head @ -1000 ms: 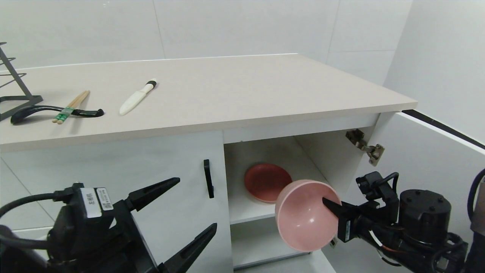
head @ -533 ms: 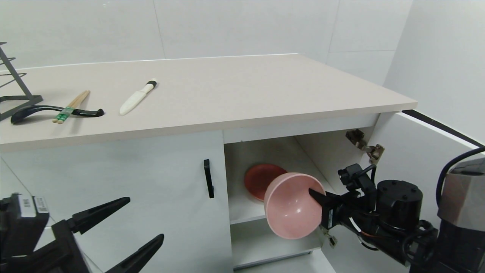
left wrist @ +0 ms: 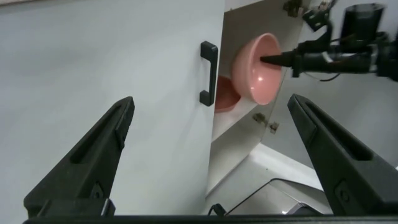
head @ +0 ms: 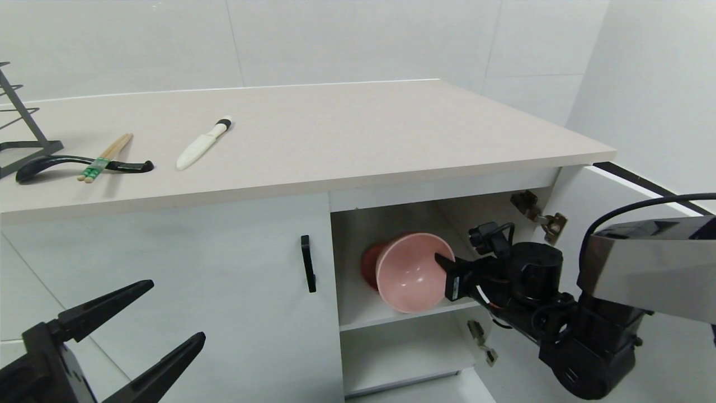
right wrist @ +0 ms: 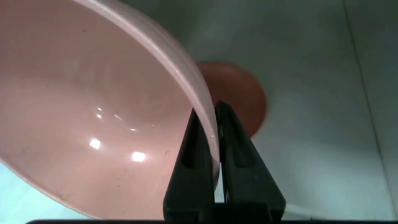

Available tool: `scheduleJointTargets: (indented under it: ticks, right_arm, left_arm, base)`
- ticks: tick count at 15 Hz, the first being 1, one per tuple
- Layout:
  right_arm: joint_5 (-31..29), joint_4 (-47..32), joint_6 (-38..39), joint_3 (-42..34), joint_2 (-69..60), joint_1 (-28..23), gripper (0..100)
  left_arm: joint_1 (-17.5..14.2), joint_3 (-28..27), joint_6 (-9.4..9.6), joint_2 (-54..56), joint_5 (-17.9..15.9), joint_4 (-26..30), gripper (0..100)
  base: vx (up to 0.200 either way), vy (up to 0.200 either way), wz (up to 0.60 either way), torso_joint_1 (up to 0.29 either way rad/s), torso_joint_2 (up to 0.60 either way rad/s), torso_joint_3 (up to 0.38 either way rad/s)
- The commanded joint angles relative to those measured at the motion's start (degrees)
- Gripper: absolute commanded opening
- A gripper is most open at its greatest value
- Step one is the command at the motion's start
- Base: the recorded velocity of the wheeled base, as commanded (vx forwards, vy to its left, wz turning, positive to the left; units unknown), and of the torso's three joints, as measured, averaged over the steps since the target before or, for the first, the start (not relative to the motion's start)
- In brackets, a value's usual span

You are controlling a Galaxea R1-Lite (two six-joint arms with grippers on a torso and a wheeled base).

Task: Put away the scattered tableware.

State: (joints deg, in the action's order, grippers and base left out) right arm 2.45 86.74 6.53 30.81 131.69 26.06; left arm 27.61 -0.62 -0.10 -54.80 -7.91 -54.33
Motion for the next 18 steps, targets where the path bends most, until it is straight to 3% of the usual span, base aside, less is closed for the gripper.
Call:
scheduleJointTargets:
  ticks: [1,4,10,13,18]
  right_arm:
    - [0.71,-2.89,-0.03,6.37,4.01,-1.45,0]
    - [1.59,-13.44,0.06,15.86,4.97,-2.25,0]
    - [2.91,-22.05,0.94,24.83,9.11,-3.56,0]
    - [2.82,-28.46,5.51,28.87,9.02,-3.21,0]
    - [2.82,-33.12,6.83,27.99,7.61,-2.95,0]
  left_arm:
    - [-0.01,0.01,0.01,0.04,0.0,-0.07,100]
    - [-0.01,0.09,0.01,0.04,0.0,0.02,100]
    - [-0.01,0.18,-0.17,-0.05,0.09,0.1,100]
    - [-0.01,0.27,-0.25,-0.05,0.18,0.1,100]
    - [-0.1,0.01,-0.25,0.04,0.44,2.57,100]
  base:
    - [0.0,0.0,0.0,0.0,0.0,0.0]
    - [0.0,0.0,0.0,0.0,0.0,0.0]
    - [0.0,0.0,0.0,0.0,0.0,0.0]
    - [0.0,0.0,0.0,0.0,0.0,0.0]
    - [0.0,0.0,0.0,0.0,0.0,0.0]
